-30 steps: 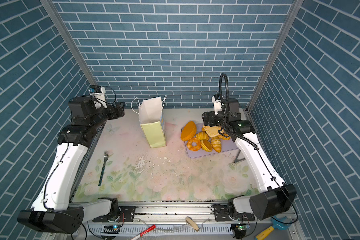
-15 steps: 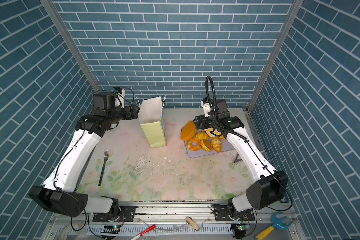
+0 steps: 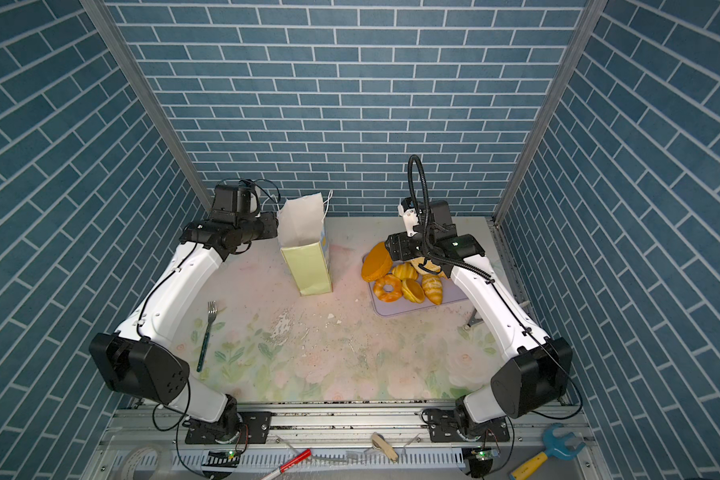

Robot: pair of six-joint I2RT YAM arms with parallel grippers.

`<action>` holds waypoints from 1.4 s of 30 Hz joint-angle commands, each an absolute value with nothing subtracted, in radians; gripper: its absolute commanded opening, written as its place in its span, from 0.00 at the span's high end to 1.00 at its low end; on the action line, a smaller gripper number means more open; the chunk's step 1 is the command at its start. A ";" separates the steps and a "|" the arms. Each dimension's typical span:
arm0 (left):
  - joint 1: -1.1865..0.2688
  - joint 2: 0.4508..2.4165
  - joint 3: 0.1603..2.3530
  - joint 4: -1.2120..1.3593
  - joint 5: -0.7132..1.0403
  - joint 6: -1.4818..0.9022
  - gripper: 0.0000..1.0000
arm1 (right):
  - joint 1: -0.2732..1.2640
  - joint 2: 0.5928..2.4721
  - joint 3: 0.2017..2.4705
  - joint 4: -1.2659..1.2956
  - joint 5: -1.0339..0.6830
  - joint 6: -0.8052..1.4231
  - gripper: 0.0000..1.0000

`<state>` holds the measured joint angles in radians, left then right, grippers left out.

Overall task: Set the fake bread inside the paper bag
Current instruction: 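Reach left gripper to the bag handle while right gripper moves tongs over tray, then grasp the bag handle with the left gripper and drag the bag toward the tray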

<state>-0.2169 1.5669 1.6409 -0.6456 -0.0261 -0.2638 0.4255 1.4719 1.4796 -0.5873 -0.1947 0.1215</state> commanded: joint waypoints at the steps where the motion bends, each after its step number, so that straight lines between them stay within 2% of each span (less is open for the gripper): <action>1: -0.219 1.583 1.682 -0.623 -0.011 -0.282 0.66 | 0.431 1.462 1.454 -0.554 -0.189 0.095 0.20; 4: -0.217 1.594 1.690 -0.621 0.020 -0.288 0.82 | 0.431 1.447 1.433 -0.546 -0.173 0.095 0.20; 10: -0.216 1.592 1.680 -0.612 0.086 -0.299 0.99 | 0.431 1.423 1.405 -0.534 -0.145 0.091 0.20; 26: -0.221 1.490 1.560 -0.522 0.276 -0.383 1.00 | 0.431 1.411 1.387 -0.488 -0.125 0.100 0.20; 42: -0.331 1.464 1.540 -0.443 0.345 -0.440 1.00 | 0.431 1.357 1.350 -0.474 -0.137 0.128 0.21</action>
